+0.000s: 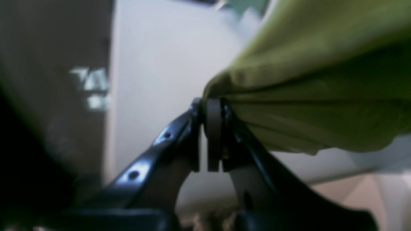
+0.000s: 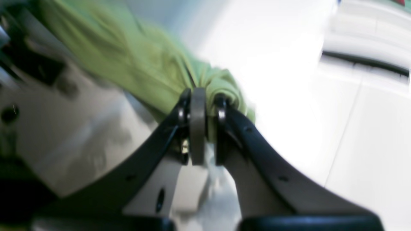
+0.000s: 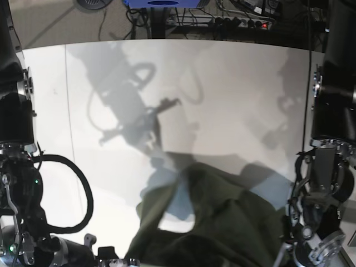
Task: Layout the t-shirt on the table in an organized manner, then fold the t-shirt properly
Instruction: 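Lift the shirt high with both grippers and shake it out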
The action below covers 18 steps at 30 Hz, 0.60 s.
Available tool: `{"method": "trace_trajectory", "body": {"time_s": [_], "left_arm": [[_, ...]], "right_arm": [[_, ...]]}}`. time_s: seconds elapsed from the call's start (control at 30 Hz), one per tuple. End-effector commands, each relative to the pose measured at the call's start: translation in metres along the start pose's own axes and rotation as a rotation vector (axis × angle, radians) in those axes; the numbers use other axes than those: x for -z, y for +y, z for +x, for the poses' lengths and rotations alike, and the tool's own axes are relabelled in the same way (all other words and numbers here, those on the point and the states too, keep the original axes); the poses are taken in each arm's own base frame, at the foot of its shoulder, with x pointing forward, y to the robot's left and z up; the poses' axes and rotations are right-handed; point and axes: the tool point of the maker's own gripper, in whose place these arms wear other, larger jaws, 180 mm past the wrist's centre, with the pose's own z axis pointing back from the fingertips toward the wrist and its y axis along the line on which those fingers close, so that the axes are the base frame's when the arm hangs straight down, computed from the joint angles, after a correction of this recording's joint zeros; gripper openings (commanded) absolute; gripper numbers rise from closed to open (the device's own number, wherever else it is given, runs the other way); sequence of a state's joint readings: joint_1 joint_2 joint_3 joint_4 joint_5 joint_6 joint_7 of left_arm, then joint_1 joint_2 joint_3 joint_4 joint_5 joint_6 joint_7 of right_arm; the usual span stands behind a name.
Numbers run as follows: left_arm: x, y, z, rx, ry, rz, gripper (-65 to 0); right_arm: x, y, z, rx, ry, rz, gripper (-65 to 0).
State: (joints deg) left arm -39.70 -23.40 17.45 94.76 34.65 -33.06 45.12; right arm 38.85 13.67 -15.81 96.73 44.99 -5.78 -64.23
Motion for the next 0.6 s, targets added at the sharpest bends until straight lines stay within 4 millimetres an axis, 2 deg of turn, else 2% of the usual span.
{"method": "trace_trajectory", "body": {"time_s": [0.0,0.13,0.3,0.47,0.57], "left_arm": [[-0.006,0.033,-0.005,-0.003,0.015,0.089,-65.0],[-0.013,0.045,-0.017,0.027,0.039,0.127,-65.0],[-0.012,0.041,-0.033,0.054,0.070,0.118,-65.0],[0.003,0.009,-0.054,0.070,0.129,0.028,-65.0],[0.017,-0.012,-0.067,0.061,0.173,-0.036,-65.0]], "right_arm": [[-0.007,0.006,0.023,-0.018,-0.059,0.013,-63.0],[-0.005,0.002,0.023,-0.008,-0.052,0.006,-63.0],[0.033,0.000,0.012,0.049,0.030,0.035,-63.0],[0.090,0.022,0.013,-0.132,0.042,0.098,-63.0],[0.121,0.019,0.017,-0.143,0.053,0.071,-63.0]]}}
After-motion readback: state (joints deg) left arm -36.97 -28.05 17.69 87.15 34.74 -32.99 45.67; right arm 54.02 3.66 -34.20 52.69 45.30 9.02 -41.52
